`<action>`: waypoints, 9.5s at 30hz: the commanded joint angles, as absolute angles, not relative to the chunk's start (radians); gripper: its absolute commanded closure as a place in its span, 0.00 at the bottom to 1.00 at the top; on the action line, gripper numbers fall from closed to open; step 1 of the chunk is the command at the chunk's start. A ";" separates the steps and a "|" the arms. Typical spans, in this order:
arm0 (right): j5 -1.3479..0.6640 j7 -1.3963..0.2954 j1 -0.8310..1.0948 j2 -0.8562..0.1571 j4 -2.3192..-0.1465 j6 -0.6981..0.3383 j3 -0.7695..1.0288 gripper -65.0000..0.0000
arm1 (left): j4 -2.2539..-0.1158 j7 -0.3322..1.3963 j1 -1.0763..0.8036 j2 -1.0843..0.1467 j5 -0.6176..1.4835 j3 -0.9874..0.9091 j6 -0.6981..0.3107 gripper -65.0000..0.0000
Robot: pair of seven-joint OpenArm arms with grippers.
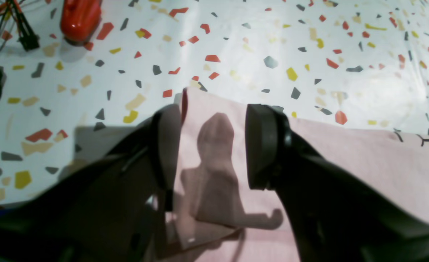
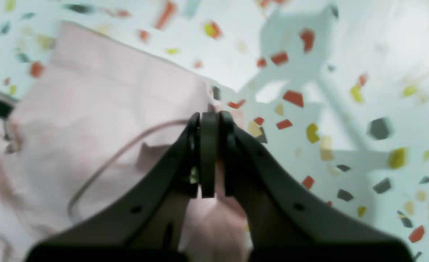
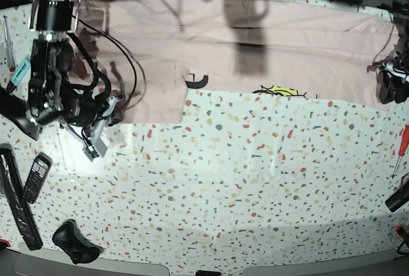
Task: Fold the T-shirt properly
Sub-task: 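Lower the folded edge and release it with both grippers, then grasp the end of the folded strip with the left gripper, then fold the strip end with the left gripper toward the right gripper, then grasp the other strip end with the right gripper and fold it inward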
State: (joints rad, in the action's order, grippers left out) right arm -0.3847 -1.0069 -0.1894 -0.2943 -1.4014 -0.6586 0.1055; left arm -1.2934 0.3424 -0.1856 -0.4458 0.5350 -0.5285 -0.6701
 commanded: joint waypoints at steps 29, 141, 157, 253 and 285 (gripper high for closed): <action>-0.565 -0.957 0.482 -0.174 -2.180 -0.698 0.100 1.00 | -1.311 0.315 -0.178 -0.466 0.549 -0.534 -0.670 0.58; -0.561 -0.905 0.356 -0.183 -1.917 -0.682 0.392 1.00 | -1.167 0.644 -0.227 -0.544 1.161 -0.641 -0.698 1.00; -0.558 -0.904 0.330 -0.182 -1.917 -0.682 0.392 1.00 | -1.740 0.812 -0.376 -0.140 1.327 -0.523 -0.698 1.00; -1.005 -1.121 0.299 -0.189 -1.798 -0.693 0.435 1.00 | -1.589 0.458 -0.316 -0.421 0.550 -0.472 -0.613 0.55; -0.526 -0.737 0.126 0.157 -1.836 -0.620 -0.452 1.00 | -1.583 0.482 -0.319 -0.421 0.550 -0.472 -0.614 0.55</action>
